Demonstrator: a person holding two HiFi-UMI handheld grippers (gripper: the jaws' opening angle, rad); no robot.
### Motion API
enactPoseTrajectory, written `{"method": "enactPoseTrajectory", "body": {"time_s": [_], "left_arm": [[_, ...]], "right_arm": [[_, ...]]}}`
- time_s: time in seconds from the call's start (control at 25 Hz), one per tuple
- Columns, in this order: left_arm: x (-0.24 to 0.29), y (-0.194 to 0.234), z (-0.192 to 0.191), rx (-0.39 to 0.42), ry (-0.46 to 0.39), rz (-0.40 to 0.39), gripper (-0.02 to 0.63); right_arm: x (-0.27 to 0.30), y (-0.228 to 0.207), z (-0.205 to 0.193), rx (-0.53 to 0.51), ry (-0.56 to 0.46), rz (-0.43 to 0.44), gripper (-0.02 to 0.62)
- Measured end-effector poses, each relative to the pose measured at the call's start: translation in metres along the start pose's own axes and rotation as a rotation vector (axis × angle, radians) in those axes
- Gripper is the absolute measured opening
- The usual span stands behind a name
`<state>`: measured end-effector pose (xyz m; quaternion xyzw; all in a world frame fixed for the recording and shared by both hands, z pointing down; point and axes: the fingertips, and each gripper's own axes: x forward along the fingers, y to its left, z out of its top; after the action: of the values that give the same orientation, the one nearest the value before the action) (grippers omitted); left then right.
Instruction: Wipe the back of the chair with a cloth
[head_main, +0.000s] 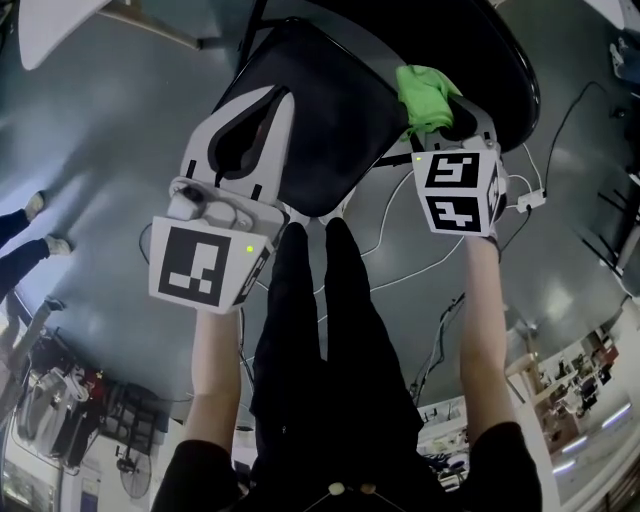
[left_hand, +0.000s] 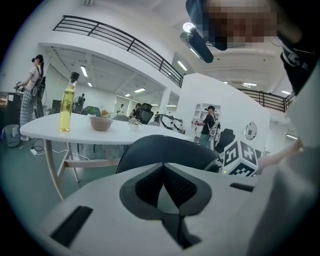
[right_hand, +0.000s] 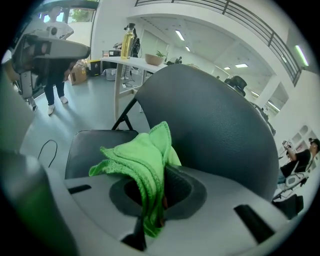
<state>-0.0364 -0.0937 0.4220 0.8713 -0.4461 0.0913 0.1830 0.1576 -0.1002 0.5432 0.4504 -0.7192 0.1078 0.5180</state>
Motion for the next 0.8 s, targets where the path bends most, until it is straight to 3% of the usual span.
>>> {"method": "enactPoseTrajectory", "body": {"time_s": [0.48, 0.8], "left_arm": [[-0.011, 0.009, -0.015, -0.008, 0.022, 0.023, 0.006], [-0.016, 0.004, 0.003, 0.009, -0.004, 0.032, 0.006]], "right_arm": [[0.024, 0.025, -0.002, -0.024, 0.027, 0.054, 0.044], [-0.026, 0.025, 0.039, 0.012, -0.139, 0.037, 0.044]]}}
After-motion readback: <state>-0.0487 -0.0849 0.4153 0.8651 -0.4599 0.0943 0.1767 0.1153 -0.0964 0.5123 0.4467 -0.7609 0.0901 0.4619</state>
